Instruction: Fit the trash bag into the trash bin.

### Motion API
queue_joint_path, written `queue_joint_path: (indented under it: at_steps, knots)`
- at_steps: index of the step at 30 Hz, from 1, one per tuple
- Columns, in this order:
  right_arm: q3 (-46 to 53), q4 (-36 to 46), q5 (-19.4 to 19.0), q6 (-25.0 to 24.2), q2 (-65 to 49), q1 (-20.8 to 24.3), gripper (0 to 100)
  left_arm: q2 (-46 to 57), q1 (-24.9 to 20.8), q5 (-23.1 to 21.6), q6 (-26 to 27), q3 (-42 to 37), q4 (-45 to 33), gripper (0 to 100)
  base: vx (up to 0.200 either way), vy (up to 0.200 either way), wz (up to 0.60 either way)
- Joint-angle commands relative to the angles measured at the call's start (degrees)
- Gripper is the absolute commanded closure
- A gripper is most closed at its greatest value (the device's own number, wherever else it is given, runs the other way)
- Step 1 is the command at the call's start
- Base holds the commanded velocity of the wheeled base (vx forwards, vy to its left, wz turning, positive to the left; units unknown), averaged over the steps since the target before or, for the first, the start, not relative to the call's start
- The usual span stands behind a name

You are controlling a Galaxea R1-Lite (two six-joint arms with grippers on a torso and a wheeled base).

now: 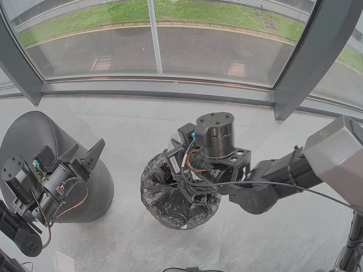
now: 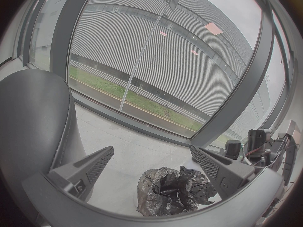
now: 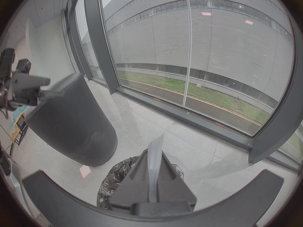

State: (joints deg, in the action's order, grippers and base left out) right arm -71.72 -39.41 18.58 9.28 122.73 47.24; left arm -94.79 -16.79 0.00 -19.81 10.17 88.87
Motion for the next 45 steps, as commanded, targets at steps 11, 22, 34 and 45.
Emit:
queue_joint_path:
  at_steps: [11, 22, 34, 45]
  knots:
    - [-9.14, -1.81, 0.14, -0.58, 15.43, -1.71, 100, -1.71, 0.09, -0.09, -0.05, 0.03, -0.01, 0, 0.0, 0.0, 0.0]
    - [-8.7, -2.07, 1.2, -0.58, 16.84, -1.54, 100, -2.41, 0.09, -0.09, -0.05, -0.06, -0.01, 0, 0.0, 0.0, 0.0]
    - [-8.44, -2.86, 1.2, -1.1, 16.66, -1.18, 0, -2.41, 0.09, -0.09, -0.05, -0.06, -0.01, 0, 0.0, 0.0, 0.0]
    - [1.67, -2.95, -2.06, -5.06, 10.77, 0.13, 0, -2.5, 0.0, -0.18, -0.05, -0.06, -0.01, 0, 0.0, 0.0, 0.0]
